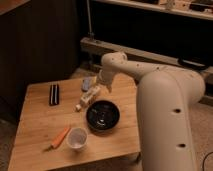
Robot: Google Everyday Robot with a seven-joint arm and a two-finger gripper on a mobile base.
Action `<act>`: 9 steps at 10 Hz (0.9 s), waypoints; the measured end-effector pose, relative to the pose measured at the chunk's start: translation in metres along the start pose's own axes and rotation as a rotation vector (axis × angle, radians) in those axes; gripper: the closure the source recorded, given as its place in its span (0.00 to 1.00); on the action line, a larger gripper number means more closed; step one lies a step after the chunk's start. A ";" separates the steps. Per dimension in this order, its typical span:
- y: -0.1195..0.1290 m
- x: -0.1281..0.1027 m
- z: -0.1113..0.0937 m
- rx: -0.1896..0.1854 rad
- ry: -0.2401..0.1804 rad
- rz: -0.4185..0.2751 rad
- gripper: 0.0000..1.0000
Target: Place the bottle in the ceramic bowl
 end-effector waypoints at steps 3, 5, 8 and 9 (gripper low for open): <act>0.004 -0.004 0.027 0.019 0.040 0.017 0.20; 0.006 -0.007 0.036 0.033 0.061 0.029 0.20; 0.013 -0.008 0.044 0.054 0.080 0.030 0.20; 0.013 -0.008 0.046 0.062 0.084 0.032 0.20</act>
